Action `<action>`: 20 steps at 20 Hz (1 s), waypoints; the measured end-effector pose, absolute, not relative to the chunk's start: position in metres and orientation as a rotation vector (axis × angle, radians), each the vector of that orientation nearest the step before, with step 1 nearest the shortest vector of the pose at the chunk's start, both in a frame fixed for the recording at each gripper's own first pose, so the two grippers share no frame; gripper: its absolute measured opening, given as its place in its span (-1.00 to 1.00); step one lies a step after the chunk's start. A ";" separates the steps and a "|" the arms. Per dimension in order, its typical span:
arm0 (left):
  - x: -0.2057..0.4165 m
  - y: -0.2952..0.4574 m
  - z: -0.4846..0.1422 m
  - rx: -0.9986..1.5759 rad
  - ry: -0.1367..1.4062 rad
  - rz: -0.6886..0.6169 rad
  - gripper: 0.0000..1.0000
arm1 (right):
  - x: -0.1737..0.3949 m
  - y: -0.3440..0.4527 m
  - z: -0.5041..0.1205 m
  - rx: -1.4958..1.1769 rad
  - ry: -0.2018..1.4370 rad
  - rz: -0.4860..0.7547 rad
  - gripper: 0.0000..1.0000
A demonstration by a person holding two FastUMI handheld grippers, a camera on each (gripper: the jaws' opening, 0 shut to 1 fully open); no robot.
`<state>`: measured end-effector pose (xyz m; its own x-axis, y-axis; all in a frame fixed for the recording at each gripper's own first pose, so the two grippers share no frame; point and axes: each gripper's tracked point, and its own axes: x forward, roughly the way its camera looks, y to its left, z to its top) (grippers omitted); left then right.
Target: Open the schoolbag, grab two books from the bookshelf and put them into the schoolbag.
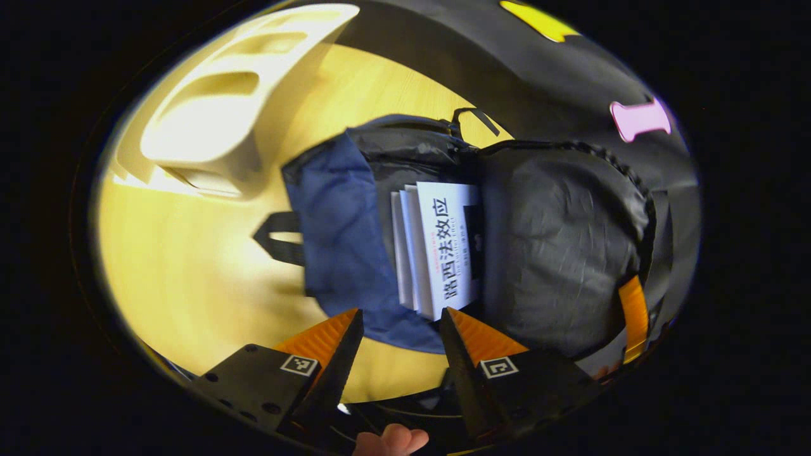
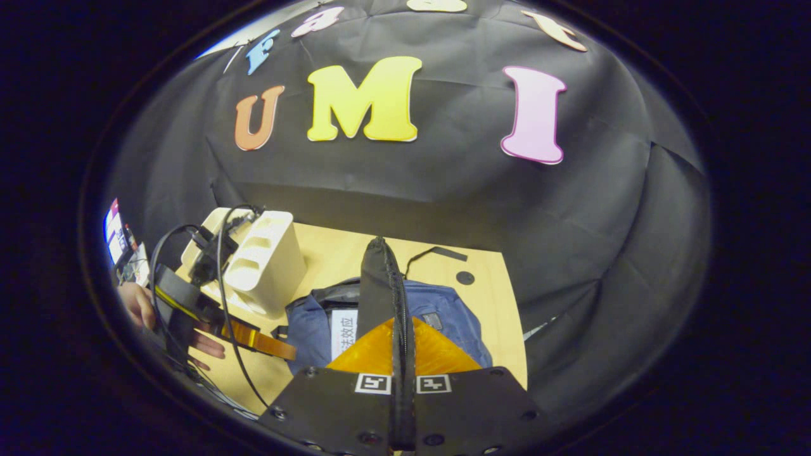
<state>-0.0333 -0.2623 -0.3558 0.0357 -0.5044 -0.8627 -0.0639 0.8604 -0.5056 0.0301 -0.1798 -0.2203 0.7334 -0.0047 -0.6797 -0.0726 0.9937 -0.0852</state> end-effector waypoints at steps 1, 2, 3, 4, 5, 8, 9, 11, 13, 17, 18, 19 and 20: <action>-0.033 -0.252 -0.349 -0.406 1.482 -0.353 0.56 | 0.029 -0.173 -0.221 -0.103 0.745 0.047 -1.00; -0.033 -0.242 -0.342 -0.351 1.455 -0.357 0.57 | 0.027 -0.167 -0.221 -0.096 0.741 0.055 -0.99; -0.030 -0.229 -0.335 -0.290 1.425 -0.348 0.57 | 0.026 -0.160 -0.221 -0.086 0.739 0.066 -0.99; -0.028 -0.216 -0.329 -0.234 1.383 -0.333 0.57 | 0.024 -0.152 -0.222 -0.077 0.740 0.078 -1.00; -0.026 -0.203 -0.321 -0.191 1.343 -0.313 0.57 | 0.023 -0.144 -0.224 -0.065 0.743 0.092 -1.00; -0.017 -0.174 -0.286 -0.174 1.217 -0.256 0.57 | 0.017 -0.116 -0.231 -0.033 0.754 0.134 -1.00; -0.013 -0.166 -0.276 -0.175 1.168 -0.237 0.56 | 0.014 -0.107 -0.234 -0.030 0.757 0.148 -1.00; 0.000 -0.143 -0.256 -0.166 1.052 -0.191 0.69 | 0.011 -0.089 -0.245 -0.025 0.771 0.175 -1.00; 0.012 -0.120 -0.230 -0.158 0.936 -0.147 0.57 | 0.006 -0.071 -0.256 -0.011 0.793 0.206 -1.00; 0.025 -0.080 -0.184 -0.165 0.741 -0.083 0.75 | -0.001 -0.041 -0.283 0.008 0.834 0.245 -1.00; 0.024 -0.072 -0.174 -0.176 0.714 -0.073 0.94 | -0.002 -0.034 -0.289 0.003 0.843 0.253 -1.00; 0.023 -0.065 -0.167 -0.188 0.687 -0.063 0.97 | -0.003 -0.027 -0.295 -0.004 0.848 0.262 -1.00; 0.022 -0.060 -0.161 -0.188 0.666 -0.055 0.97 | -0.003 -0.021 -0.300 -0.011 0.852 0.268 -1.00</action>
